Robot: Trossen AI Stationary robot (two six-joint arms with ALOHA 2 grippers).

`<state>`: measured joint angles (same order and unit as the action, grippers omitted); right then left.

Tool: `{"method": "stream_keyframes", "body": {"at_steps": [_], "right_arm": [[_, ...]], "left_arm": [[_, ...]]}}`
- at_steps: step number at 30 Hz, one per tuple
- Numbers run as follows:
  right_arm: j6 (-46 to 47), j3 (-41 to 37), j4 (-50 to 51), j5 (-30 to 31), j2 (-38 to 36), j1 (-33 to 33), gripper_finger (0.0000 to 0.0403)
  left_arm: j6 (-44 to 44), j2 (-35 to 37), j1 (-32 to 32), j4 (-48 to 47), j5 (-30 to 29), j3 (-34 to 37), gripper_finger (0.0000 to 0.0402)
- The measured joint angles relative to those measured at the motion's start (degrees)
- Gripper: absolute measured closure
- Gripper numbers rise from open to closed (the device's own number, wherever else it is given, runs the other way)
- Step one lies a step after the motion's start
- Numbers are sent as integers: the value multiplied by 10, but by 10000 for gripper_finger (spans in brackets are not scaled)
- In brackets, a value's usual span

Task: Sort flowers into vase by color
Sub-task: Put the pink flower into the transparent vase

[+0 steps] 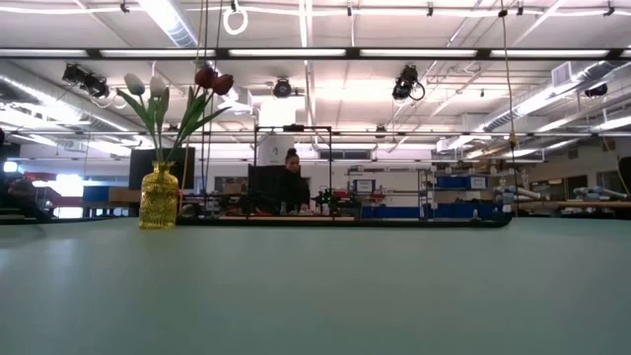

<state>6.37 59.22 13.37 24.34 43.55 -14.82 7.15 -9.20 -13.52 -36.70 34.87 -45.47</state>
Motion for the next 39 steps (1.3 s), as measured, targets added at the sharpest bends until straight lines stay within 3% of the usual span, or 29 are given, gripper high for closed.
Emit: {"method": "stream_keyframes", "body": {"at_steps": [4, 9, 15, 28, 39], "right_arm": [[0, 0, 1, 0, 7, 0, 299], [0, 0, 0, 0, 18, 0, 299], [1, 0, 0, 0, 31, 0, 299], [1, 0, 1, 0, 54, 0, 299], [-31, 0, 5, 0, 48, 0, 299]], "left_arm": [[18, -1, 0, 74, 71, 11, 395], [70, -1, 0, 253, 131, 79, 395], [115, -2, 0, 362, 153, 160, 395], [57, -4, 0, 370, 109, 177, 393], [21, -91, -55, 361, 95, 177, 393]]}}
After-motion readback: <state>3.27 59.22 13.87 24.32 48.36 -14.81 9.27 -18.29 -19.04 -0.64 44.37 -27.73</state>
